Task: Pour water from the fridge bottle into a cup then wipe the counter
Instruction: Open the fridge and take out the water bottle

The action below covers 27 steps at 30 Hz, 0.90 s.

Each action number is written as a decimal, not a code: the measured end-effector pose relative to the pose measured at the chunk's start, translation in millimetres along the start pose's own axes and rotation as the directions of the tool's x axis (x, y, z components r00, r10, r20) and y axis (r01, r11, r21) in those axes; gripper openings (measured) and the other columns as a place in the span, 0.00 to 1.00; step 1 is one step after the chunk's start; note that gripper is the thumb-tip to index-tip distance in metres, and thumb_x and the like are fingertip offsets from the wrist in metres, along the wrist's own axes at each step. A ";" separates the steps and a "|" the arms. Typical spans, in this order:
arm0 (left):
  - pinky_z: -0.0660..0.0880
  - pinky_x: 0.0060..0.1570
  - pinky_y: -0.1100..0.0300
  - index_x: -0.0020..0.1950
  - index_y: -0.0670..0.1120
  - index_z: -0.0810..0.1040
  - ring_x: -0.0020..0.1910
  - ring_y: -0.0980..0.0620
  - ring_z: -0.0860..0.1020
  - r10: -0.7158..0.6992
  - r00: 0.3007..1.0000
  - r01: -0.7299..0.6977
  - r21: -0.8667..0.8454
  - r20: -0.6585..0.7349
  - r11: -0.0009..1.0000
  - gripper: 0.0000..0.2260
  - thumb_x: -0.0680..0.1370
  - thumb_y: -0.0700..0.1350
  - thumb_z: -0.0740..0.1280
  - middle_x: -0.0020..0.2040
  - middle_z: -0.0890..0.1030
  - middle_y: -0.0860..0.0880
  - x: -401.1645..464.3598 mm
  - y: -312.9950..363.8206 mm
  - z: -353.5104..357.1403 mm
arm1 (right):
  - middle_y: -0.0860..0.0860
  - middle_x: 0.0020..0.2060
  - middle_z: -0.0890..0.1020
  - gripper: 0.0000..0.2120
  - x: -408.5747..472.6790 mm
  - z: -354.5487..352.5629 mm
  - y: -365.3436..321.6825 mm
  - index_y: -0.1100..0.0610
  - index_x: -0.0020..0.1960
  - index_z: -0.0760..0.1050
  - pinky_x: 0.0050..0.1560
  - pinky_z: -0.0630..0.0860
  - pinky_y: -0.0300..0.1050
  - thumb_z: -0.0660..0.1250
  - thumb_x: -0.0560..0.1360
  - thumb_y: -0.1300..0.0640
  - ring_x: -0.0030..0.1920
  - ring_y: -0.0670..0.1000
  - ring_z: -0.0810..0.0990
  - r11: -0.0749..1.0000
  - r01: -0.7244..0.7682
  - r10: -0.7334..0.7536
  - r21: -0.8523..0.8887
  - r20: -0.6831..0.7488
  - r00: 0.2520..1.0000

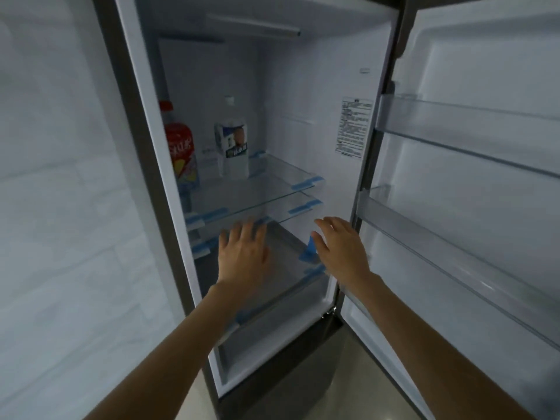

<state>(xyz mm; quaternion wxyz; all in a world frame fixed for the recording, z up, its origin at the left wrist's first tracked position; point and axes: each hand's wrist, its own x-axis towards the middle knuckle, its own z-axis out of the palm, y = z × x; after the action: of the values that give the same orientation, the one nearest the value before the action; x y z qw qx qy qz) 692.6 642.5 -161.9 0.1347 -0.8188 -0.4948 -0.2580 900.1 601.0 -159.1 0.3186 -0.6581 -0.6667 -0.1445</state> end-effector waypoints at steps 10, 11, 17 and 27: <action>0.69 0.62 0.34 0.68 0.40 0.73 0.64 0.33 0.73 -0.288 0.951 0.277 -0.102 -0.112 0.956 0.22 0.76 0.46 0.69 0.66 0.75 0.37 99.3 -17.2 37.8 | 0.62 0.56 0.80 0.17 123.9 55.4 15.0 0.64 0.62 0.76 0.53 0.78 0.57 0.63 0.77 0.55 0.55 0.62 0.79 0.991 0.117 -0.114 0.065 -0.042 0.993; 0.68 0.64 0.35 0.69 0.41 0.72 0.65 0.34 0.71 -0.325 0.940 0.315 -0.105 -0.104 0.943 0.22 0.77 0.47 0.67 0.67 0.74 0.37 109.0 -19.9 42.8 | 0.63 0.56 0.80 0.18 137.8 60.5 14.9 0.64 0.61 0.76 0.54 0.78 0.57 0.61 0.77 0.54 0.56 0.63 0.79 0.989 0.129 -0.126 0.075 -0.045 0.991; 0.72 0.62 0.41 0.70 0.39 0.71 0.63 0.35 0.74 -0.462 0.870 0.422 -0.224 -0.173 0.878 0.23 0.77 0.46 0.67 0.66 0.75 0.35 167.0 -46.2 59.7 | 0.63 0.61 0.77 0.24 228.0 91.9 1.6 0.63 0.67 0.72 0.59 0.75 0.58 0.57 0.77 0.50 0.60 0.64 0.76 0.959 0.160 -0.164 0.234 -0.004 0.986; 0.52 0.73 0.60 0.79 0.52 0.51 0.76 0.51 0.56 -0.641 0.763 0.444 -0.657 -0.079 0.609 0.26 0.83 0.50 0.57 0.78 0.57 0.49 232.1 -88.0 59.6 | 0.56 0.73 0.65 0.29 307.5 147.5 -41.0 0.56 0.78 0.51 0.65 0.62 0.39 0.59 0.81 0.52 0.71 0.55 0.66 0.753 0.091 -0.195 0.652 0.089 0.977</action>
<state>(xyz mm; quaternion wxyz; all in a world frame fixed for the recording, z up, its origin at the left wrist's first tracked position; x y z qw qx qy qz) 720.0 884.5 -85.5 -0.1438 -0.5744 -0.5856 -0.5536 847.0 929.0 -72.1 0.4613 -0.4645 -0.7465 0.1194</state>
